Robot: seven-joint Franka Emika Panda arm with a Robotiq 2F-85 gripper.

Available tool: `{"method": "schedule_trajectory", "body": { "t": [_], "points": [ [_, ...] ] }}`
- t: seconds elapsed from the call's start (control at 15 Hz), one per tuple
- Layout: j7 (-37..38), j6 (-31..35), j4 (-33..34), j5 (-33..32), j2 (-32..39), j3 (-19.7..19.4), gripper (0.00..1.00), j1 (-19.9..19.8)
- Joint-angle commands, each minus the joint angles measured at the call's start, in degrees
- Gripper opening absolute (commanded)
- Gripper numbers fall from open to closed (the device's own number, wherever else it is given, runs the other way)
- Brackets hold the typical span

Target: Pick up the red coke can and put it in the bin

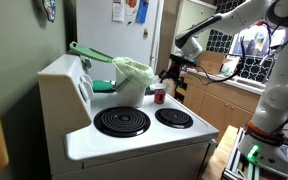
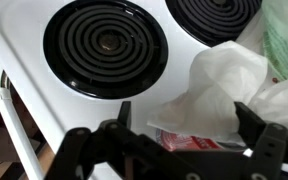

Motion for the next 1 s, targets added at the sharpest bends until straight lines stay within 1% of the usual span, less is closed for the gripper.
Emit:
{"method": "schedule_trajectory", "body": {
  "t": [0.0,0.4,0.67,0.93],
  "points": [
    [1.3,3.5,-1.3,-3.2,-0.4,0.8,1.00,0.8],
    [3.4,8.7,-1.9,-9.9,-1.2,2.7,1.00,2.1],
    [7.0,9.0,-2.0,-14.9,-1.3,3.4,1.00,2.6],
    [7.4,7.9,-1.1,-12.0,-2.3,3.0,1.00,2.4]
  ]
}}
